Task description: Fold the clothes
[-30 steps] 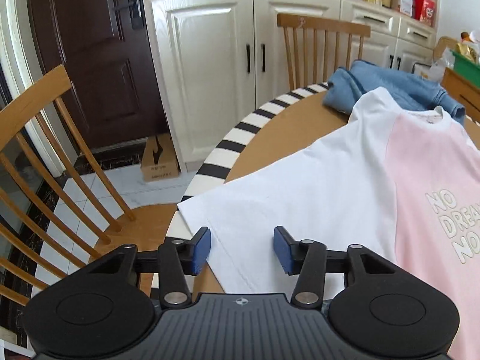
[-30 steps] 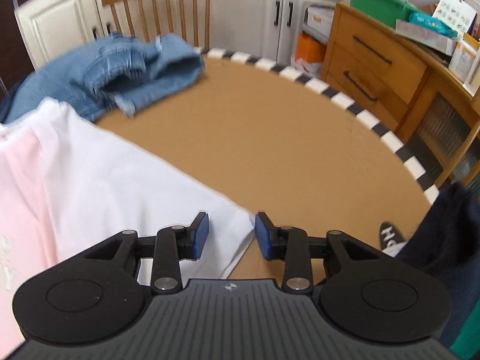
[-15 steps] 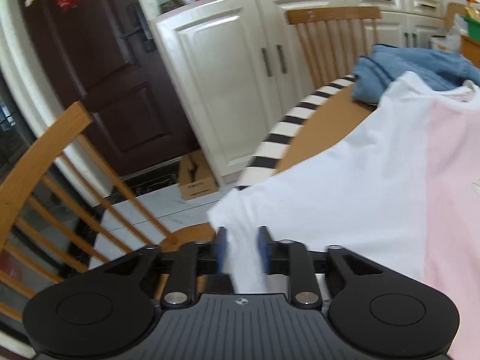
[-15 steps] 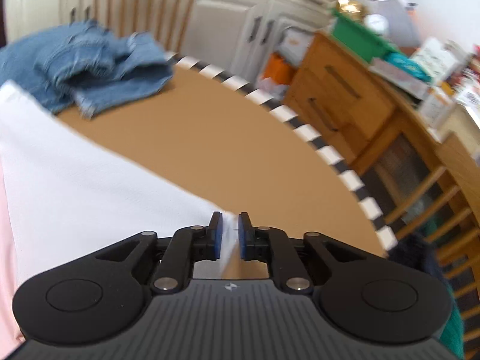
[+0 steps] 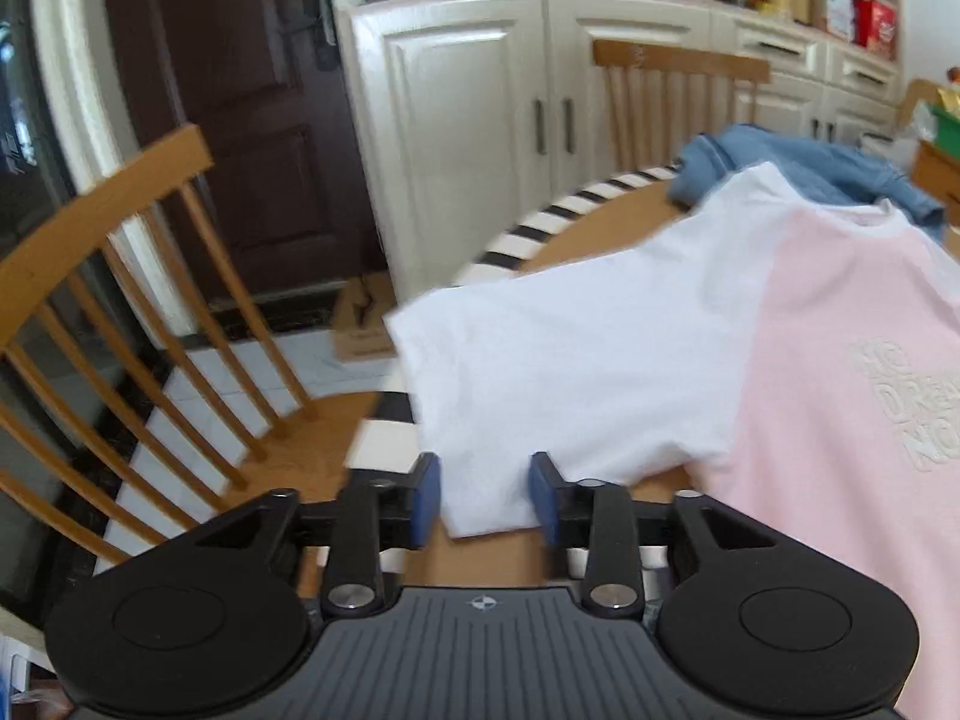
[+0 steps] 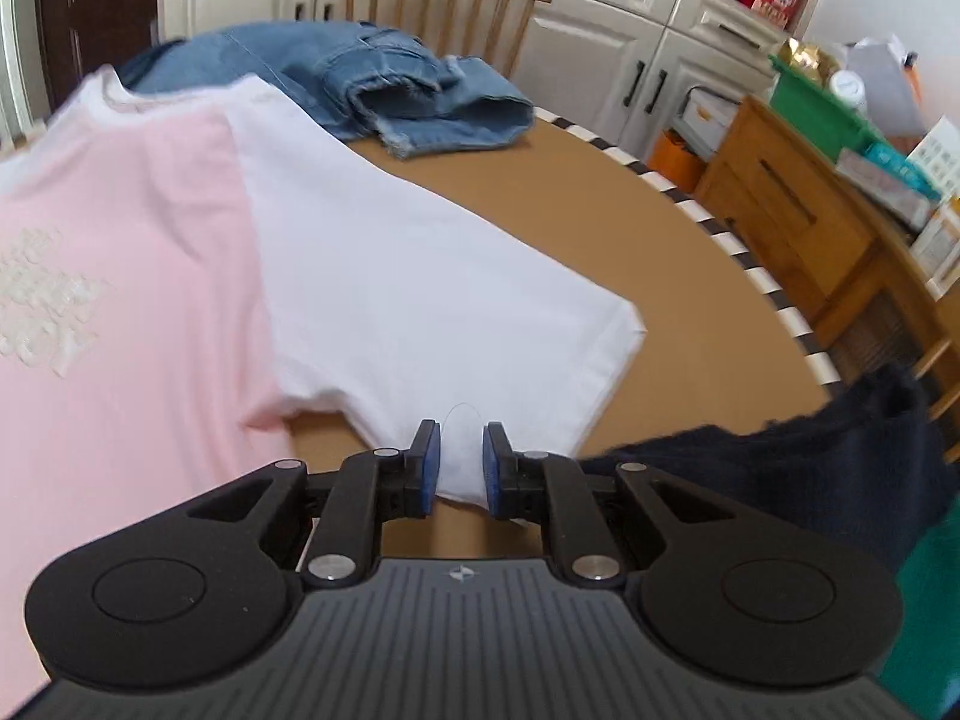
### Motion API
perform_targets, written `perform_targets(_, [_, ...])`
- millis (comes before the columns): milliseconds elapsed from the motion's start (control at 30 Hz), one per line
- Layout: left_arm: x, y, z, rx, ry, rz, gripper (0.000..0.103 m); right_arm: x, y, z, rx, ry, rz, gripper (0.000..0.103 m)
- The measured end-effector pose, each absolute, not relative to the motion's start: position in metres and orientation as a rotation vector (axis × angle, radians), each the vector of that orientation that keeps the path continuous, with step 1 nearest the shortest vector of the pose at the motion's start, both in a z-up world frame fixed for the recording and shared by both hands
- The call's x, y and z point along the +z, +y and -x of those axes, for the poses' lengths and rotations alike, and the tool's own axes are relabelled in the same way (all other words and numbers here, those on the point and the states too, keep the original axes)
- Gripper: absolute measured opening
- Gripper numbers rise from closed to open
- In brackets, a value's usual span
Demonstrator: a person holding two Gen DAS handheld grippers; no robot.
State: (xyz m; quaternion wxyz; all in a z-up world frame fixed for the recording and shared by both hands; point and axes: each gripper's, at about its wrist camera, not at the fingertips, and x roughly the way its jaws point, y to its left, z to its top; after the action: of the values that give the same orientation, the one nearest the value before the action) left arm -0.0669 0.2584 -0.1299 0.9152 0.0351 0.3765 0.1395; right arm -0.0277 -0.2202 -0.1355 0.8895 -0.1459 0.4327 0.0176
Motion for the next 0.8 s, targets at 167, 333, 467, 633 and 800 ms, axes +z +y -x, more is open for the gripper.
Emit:
perform_targets(167, [-0.108,0.279,0.098,0.376,0.802,0.059,0.042,-0.101,-0.218,0.073,0.107,0.843,0.296,0.038])
perform_targets(333, [-0.074,0.25,0.19,0.23,0.819,0.203,0.056,-0.077,-0.238,0.173,0.235,0.86,0.11,0.047])
perform_targets(467, [-0.077,0.206,0.264,0.127,0.89,0.328,0.065,-0.092,-0.273,0.245,0.205,0.976,-0.09,0.047])
perform_targets(633, [-0.108,0.165,0.319,0.15,0.984,0.381,0.065,-0.11,-0.281,0.293,0.206,1.053,-0.154,0.047])
perform_targets(800, [-0.113,0.143,0.34,0.169,0.939,0.3,0.055,-0.11,-0.268,0.307,0.252,1.039,-0.068,0.005])
